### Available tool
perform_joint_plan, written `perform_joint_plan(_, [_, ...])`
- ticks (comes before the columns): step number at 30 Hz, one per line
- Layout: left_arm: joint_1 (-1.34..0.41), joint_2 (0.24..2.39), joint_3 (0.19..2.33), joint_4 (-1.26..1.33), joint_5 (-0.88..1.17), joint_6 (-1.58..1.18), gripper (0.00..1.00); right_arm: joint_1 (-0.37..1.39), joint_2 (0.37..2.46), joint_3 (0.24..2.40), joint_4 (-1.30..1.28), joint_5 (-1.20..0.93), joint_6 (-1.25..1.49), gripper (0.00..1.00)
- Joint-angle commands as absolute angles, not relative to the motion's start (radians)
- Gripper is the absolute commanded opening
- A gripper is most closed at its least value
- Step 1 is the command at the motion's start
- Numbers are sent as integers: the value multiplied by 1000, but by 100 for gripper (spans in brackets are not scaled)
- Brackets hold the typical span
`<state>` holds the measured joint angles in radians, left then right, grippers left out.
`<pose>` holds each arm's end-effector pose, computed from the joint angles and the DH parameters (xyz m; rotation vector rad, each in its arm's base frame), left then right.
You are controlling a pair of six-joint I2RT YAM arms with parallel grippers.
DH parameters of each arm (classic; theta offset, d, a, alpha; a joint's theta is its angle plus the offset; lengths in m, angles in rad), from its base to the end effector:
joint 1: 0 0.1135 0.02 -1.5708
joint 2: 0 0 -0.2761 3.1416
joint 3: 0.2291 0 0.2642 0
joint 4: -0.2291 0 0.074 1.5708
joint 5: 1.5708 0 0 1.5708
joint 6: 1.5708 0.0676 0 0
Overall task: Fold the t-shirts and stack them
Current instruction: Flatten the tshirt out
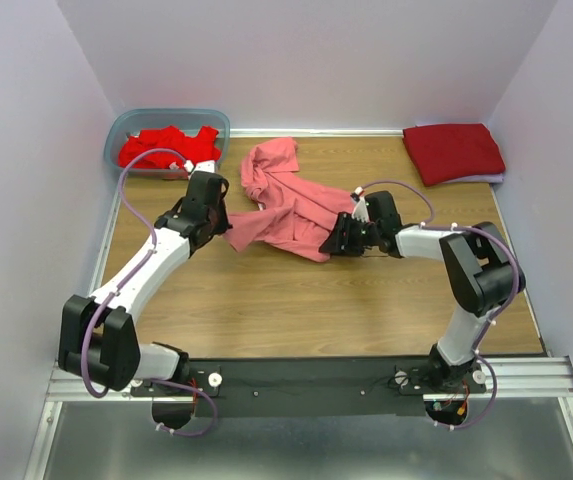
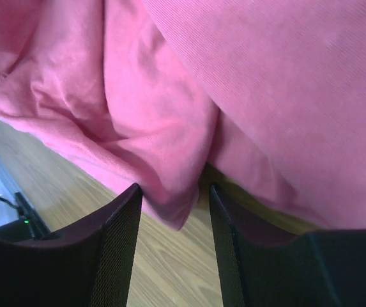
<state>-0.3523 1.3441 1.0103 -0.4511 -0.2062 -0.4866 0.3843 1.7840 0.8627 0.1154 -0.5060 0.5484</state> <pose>0.3050 -0.0974 0.2559 -0.2570 2.3271 -0.1738 0.3344 0.1706 0.1187 -0.0539 2.4993 1.0239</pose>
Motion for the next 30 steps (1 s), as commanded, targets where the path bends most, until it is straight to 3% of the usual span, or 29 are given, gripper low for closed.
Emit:
perform_joint_plan(1, [-321,1295,968,-336,-223,-433,0,393,1842,868,219,-567,621,52])
perform_joint_plan(3, [-313,1296,937,-307,-195,-436,0,397,1859,874,244,-584,629,45])
perform_joint_plan(7, [-298,1289,902,-291,-161,-440,0,397,1783,894,197,-531,606,6])
perform_joint_plan(9, [-288,1270,903,-299,-160,-431,0,397,1731,935,108,-485,536,1])
perform_joint_plan(17, [-259,1190,953,-359,-40,-422,0,397,1450,1293,-557,-103,279,0])
perform_joint_plan(25, [-259,1146,806,-348,112,-466,0,397,1430,1278,-810,-31,218,2])
perform_joint_plan(28, [-258,1167,743,-347,118,-468,0,397,1459,1215,-811,9,225,7])
perform_joint_plan(30, [-256,1177,703,-324,117,-475,0,397,1483,1193,-805,28,227,21])
